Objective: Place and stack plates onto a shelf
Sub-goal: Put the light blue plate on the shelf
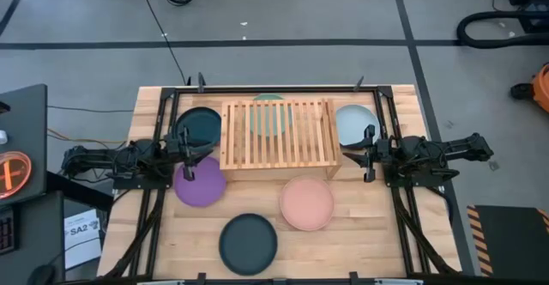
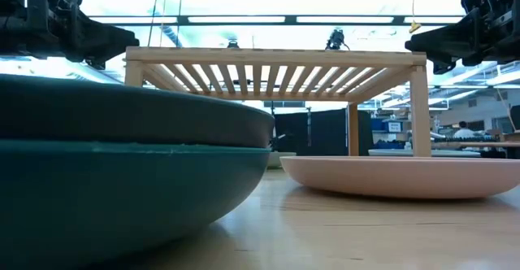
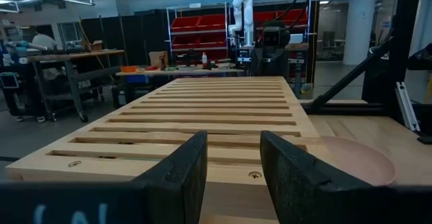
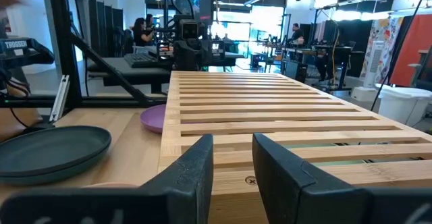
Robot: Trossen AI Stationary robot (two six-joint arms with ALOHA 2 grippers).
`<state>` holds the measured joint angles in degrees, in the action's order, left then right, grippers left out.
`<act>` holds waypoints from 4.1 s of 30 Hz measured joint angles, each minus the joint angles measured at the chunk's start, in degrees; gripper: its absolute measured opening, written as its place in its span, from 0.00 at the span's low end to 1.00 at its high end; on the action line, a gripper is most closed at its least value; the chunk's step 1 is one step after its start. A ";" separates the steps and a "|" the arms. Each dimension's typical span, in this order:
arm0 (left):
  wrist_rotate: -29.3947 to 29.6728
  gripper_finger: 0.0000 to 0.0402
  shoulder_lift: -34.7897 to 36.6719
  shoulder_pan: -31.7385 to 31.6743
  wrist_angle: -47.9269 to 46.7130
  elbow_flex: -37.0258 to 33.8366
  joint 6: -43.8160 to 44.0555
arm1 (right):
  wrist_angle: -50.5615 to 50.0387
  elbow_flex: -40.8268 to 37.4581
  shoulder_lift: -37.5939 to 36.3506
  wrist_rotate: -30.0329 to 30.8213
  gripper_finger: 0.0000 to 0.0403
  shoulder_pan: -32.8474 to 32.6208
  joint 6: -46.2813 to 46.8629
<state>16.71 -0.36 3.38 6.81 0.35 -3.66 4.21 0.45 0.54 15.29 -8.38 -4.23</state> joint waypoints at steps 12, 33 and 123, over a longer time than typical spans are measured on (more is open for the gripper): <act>0.00 0.36 0.00 -0.02 -0.02 0.00 0.00 | -0.02 0.00 -0.02 0.00 0.27 0.02 0.00; 0.00 0.36 0.00 -0.02 -0.04 0.01 -0.02 | 0.92 0.00 0.00 0.02 0.27 0.00 0.05; 0.00 0.36 -0.02 -0.02 -0.04 0.01 0.09 | -47.16 52.02 79.56 -17.86 0.27 73.14 -12.32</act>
<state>16.71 -0.38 3.36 6.77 0.36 -3.57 -42.95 52.47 80.10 -2.57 64.76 -16.55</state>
